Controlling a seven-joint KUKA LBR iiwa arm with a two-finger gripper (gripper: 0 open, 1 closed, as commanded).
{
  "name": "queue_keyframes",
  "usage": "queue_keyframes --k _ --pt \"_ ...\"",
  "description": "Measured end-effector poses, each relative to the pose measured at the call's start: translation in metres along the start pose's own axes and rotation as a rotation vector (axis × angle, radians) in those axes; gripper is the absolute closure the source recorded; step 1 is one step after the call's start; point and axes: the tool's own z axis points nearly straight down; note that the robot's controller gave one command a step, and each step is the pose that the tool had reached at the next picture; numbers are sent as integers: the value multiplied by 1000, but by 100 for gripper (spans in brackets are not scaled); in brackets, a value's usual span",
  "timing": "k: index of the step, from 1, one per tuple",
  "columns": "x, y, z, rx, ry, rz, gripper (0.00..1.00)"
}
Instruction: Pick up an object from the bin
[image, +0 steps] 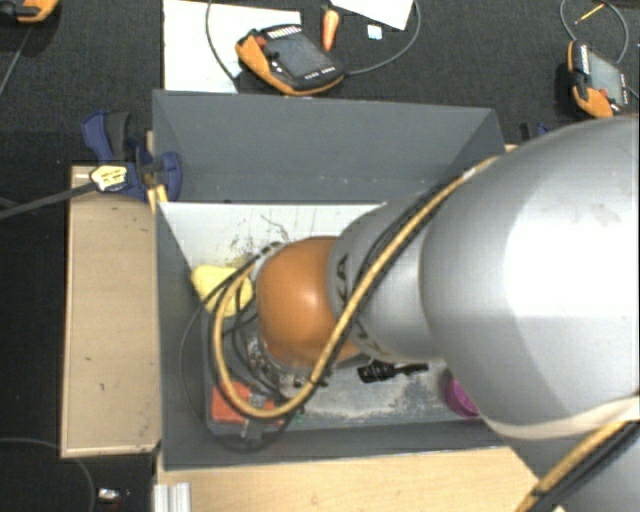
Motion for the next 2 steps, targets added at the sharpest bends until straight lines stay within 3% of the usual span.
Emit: queue_keyframes --k 1,2 --pt "-2 2 8 -5 -7 25 0" --pt "-1 0 1 -2 -3 8 100"
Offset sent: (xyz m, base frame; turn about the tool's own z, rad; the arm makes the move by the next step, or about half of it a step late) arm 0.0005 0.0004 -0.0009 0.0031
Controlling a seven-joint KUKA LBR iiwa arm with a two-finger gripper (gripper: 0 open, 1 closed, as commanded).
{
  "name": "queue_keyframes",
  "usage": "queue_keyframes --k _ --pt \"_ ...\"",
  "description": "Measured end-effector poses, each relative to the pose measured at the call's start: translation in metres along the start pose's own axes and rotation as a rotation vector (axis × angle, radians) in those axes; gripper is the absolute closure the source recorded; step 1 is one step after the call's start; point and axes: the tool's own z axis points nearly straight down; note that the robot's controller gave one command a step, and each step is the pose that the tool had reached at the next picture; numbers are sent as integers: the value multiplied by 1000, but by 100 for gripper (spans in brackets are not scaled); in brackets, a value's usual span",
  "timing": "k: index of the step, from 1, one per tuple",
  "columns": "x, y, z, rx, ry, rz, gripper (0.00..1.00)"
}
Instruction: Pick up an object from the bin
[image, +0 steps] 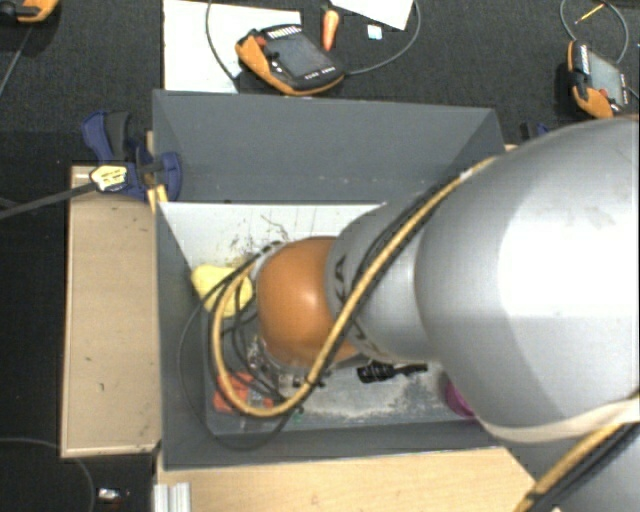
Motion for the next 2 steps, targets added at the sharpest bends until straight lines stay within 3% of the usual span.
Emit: queue_keyframes --k 1,2 --pt "0 0 0 0 0 1 100" --pt "0 0 -42 0 0 5 100"
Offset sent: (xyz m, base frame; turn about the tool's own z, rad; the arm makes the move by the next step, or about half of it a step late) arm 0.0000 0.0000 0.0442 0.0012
